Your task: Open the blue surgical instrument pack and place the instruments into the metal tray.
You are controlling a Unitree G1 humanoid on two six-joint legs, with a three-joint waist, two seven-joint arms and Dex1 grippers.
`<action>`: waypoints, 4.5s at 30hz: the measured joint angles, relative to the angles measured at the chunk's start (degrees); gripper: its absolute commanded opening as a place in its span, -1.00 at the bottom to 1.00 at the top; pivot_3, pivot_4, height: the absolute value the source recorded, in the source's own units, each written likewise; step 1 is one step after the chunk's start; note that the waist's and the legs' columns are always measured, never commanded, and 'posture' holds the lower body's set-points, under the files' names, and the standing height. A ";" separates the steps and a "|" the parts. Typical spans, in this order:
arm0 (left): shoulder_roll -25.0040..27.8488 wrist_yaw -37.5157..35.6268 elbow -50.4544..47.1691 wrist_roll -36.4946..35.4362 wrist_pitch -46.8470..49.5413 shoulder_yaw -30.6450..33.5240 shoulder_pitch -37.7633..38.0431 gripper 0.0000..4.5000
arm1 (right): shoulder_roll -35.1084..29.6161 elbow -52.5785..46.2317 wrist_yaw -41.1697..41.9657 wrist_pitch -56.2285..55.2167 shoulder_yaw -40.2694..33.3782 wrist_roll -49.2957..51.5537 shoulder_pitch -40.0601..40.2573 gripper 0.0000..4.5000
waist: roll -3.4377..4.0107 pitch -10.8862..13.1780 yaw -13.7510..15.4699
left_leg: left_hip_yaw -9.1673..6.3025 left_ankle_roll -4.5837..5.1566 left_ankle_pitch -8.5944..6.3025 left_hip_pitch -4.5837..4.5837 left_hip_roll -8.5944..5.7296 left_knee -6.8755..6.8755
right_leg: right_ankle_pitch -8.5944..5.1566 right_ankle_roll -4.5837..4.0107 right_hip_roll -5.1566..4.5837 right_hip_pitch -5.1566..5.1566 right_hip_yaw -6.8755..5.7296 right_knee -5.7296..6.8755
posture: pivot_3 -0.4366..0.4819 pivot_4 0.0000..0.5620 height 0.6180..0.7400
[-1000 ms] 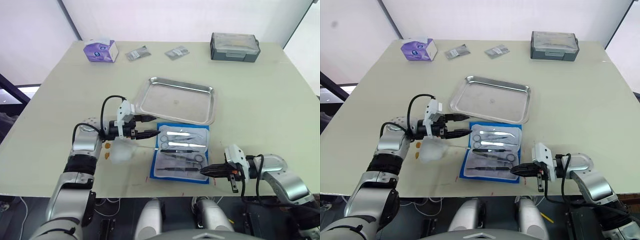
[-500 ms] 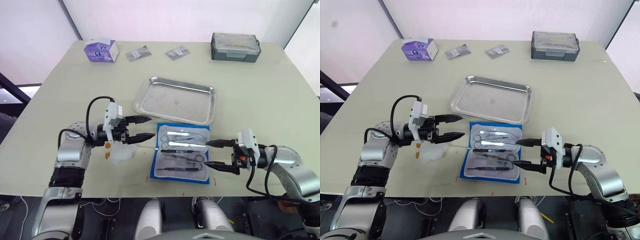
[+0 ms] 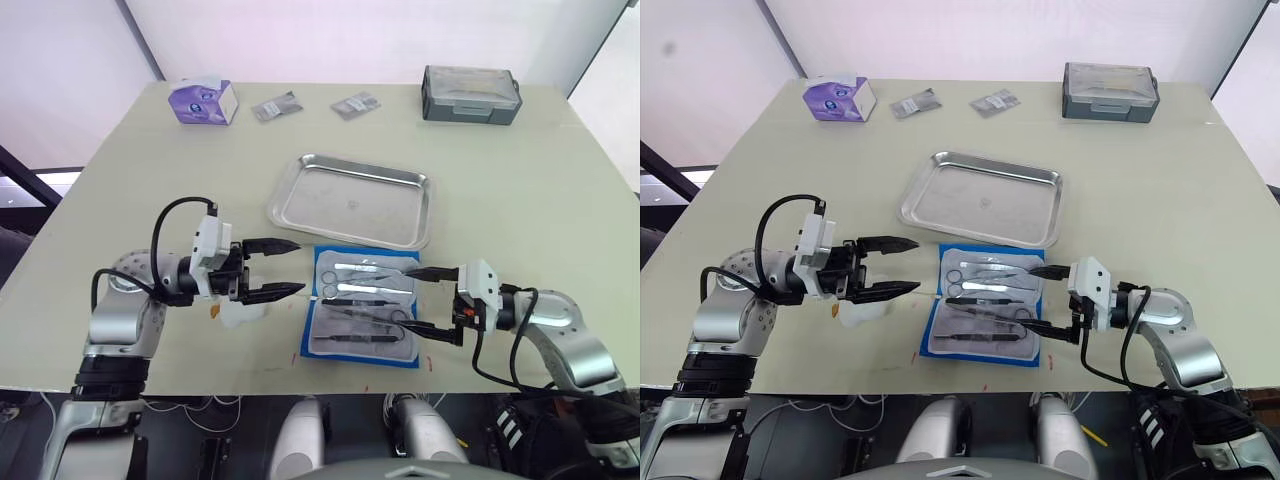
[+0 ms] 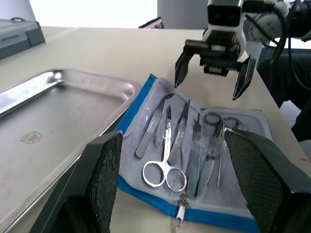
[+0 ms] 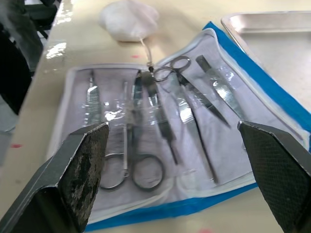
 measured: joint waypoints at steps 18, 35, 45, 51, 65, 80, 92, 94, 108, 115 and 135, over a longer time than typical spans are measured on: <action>0.03 0.60 -1.78 -0.63 1.60 0.00 0.81 0.58 | 4.25 15.45 1.32 -11.46 2.18 -4.47 -2.96 0.97 | 0.01 0.00 -0.12 | 0.04 0.00 0.00 0.06 0.01 -0.02 | 0.00 -0.01 0.00 0.00 0.04 0.02 | -0.05 -0.47 0.86; 0.36 -0.13 1.65 2.00 -0.30 -3.42 -1.71 0.58 | 3.77 15.74 0.76 -8.17 3.89 -5.24 -4.38 0.97 | -0.16 -0.14 -0.25 | 0.07 0.00 0.00 0.15 0.02 -0.02 | 0.00 -0.01 0.03 0.02 0.08 0.07 | -0.05 -0.47 0.86; -4.46 -3.02 15.14 7.71 -6.33 -9.05 -11.76 0.04 | 3.80 15.69 0.07 -8.18 4.31 -5.34 -4.47 1.00 | -0.20 -0.19 -0.33 | 0.07 0.00 0.00 0.18 0.02 -0.02 | 0.00 -0.01 0.07 0.04 0.09 0.08 | -0.05 -0.47 0.86; -6.73 -3.74 23.80 12.80 -13.82 -12.39 -15.74 -0.20 | 3.87 15.66 -0.14 -8.19 4.35 -5.34 -4.43 1.00 | -0.21 -0.20 -0.31 | 0.06 0.00 0.00 0.19 0.02 -0.02 | 0.00 -0.01 0.07 0.04 0.10 0.09 | -0.05 -0.47 0.86; -12.01 -3.58 43.32 21.48 -26.51 -15.42 -25.26 -0.20 | 4.31 15.75 -0.67 -8.22 4.61 -5.69 -4.78 1.00 | -0.21 -0.20 -0.45 | 0.05 0.00 0.00 0.18 0.02 -0.02 | 0.00 -0.01 0.09 0.04 0.10 0.10 | -0.05 -0.47 0.86; -15.08 -4.52 54.05 25.68 -29.09 -17.05 -31.67 -0.44 | 4.33 15.70 -1.00 -8.21 4.81 -5.72 -4.82 1.00 | -0.22 -0.21 -0.46 | 0.04 0.00 0.00 0.18 0.01 -0.02 | 0.00 -0.01 0.10 0.05 0.10 0.10 | -0.05 -0.47 0.86; -15.11 -5.15 55.31 28.20 -29.40 -17.78 -32.98 -0.99 | 4.33 15.67 -1.95 -8.16 4.69 -5.76 -4.71 1.00 | -0.22 -0.30 -0.44 | 0.03 0.00 0.00 0.22 0.01 -0.02 | 0.00 -0.01 0.10 0.08 0.10 0.10 | -0.05 -0.47 0.86; -15.12 -5.15 55.31 28.21 -29.38 -17.75 -33.00 -0.99 | 4.33 15.67 -1.94 -8.16 4.70 -5.76 -4.72 1.00 | -0.22 -0.31 -0.44 | 0.04 0.00 0.00 0.22 0.01 -0.02 | 0.00 -0.01 0.10 0.08 0.10 0.10 | -0.05 -0.47 0.86; -15.19 -6.39 54.83 29.44 -26.87 -17.78 -34.63 -0.99 | 4.29 15.49 -1.89 -7.45 4.82 -5.77 -4.76 1.00 | -0.22 -0.31 -0.45 | 0.03 0.00 0.00 0.21 0.01 -0.02 | 0.00 -0.01 0.10 0.08 0.10 0.10 | -0.05 -0.47 0.86; -14.55 -7.24 50.44 29.53 -23.66 -18.05 -34.69 -0.99 | 4.01 14.55 -1.91 -6.15 4.92 -6.26 -4.46 1.00 | -0.23 -0.30 -0.44 | 0.02 0.00 0.00 0.20 0.01 -0.02 | 0.00 -0.01 0.10 0.08 0.09 0.09 | -0.05 -0.47 0.86; -11.17 -7.22 40.38 29.54 -15.74 -20.02 -33.21 -0.99 | 3.78 13.15 -2.41 -3.94 5.35 -6.81 -4.59 1.00 | -0.24 -0.29 -0.63 | 0.00 0.00 0.00 0.19 0.01 -0.02 | 0.00 -0.01 0.10 0.07 0.08 0.09 | -0.05 -0.47 0.86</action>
